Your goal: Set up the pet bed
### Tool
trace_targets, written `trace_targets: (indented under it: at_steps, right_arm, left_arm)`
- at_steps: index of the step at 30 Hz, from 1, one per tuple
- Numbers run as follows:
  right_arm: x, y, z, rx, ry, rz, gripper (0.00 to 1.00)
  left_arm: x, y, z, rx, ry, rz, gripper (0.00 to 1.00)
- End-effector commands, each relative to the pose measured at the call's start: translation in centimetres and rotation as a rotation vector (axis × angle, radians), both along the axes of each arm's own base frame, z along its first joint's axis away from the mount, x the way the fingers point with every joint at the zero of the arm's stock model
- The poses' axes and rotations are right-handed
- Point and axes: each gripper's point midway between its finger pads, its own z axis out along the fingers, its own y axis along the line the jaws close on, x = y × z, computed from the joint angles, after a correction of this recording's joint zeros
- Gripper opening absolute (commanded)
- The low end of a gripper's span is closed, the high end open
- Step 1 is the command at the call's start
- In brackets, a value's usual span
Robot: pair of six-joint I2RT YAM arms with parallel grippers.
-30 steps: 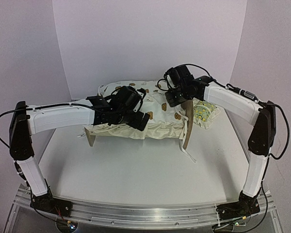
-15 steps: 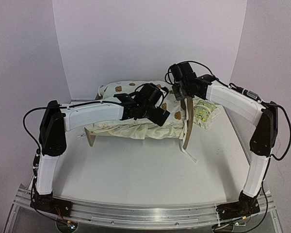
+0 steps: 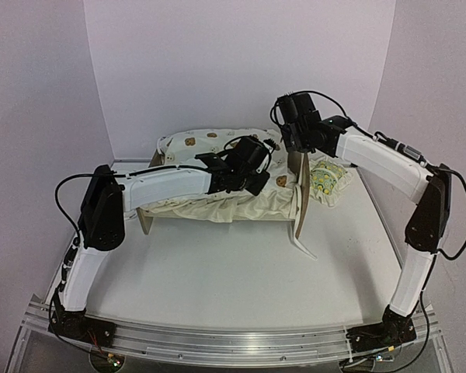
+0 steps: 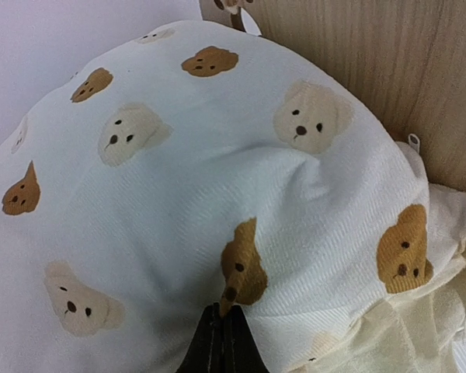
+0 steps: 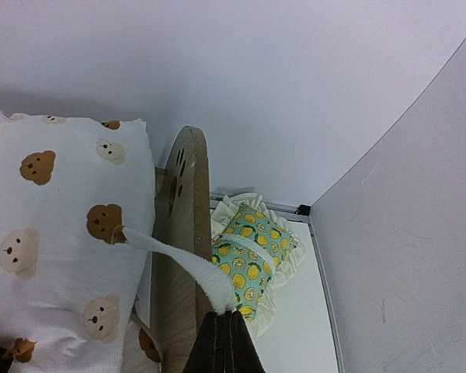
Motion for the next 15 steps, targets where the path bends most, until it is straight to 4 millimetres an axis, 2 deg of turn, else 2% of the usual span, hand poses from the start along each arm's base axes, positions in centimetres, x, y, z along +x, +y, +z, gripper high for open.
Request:
trace_targets:
  at_steps: [1,4,7,15]
  right_arm:
    - [-0.4,-0.8,1.6,0.055,-0.065,-0.06,0.0]
    - [-0.3,-0.6,0.7,0.065,-0.051,-0.061,0.0]
    - [-0.1,-0.3,-0.1,0.075,-0.035,-0.06,0.0]
    - [0.3,0.4,-2.1,0.078,-0.002,-0.073,0.0]
  left_arm:
    - [0.5,2.4,7.2,-0.1,-0.108,0.092,0.0]
    - [0.3,3.8,9.2,-0.153,-0.122,0.124,0.0]
    - [0.6,5.1,10.3,-0.168,-0.131,0.165,0.0]
    - [0.5,7.6,12.0,-0.172,-0.15,0.22,0.0]
